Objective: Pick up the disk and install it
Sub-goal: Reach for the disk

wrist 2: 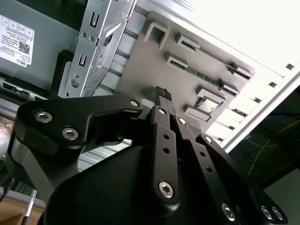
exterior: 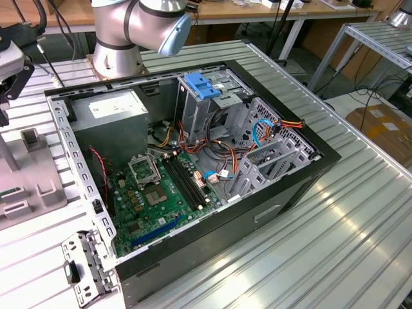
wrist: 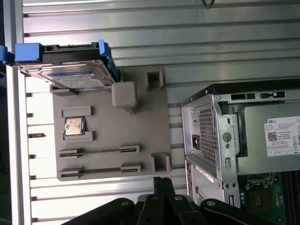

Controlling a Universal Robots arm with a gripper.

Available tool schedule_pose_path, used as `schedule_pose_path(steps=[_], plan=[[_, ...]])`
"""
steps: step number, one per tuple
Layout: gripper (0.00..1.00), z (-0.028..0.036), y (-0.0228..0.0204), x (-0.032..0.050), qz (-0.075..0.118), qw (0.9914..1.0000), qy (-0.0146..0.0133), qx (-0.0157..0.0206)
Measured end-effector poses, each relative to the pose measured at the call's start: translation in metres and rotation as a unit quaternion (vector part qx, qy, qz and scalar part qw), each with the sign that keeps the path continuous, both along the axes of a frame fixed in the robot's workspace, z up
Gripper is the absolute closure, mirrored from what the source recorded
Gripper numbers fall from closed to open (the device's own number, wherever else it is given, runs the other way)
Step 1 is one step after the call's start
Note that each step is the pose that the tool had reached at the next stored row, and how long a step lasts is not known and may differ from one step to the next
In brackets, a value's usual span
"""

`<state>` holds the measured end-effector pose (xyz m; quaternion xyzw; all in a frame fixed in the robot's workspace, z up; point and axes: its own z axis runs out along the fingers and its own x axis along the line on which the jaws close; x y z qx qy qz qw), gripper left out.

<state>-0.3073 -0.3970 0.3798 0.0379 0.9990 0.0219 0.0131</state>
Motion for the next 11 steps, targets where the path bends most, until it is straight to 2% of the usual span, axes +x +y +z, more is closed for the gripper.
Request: schedule_pose_path(steps=[11], plan=[[0.89, -0.0017, 0.0002, -0.0135, 0.000, 1.00000, 0.0000, 0.0000]])
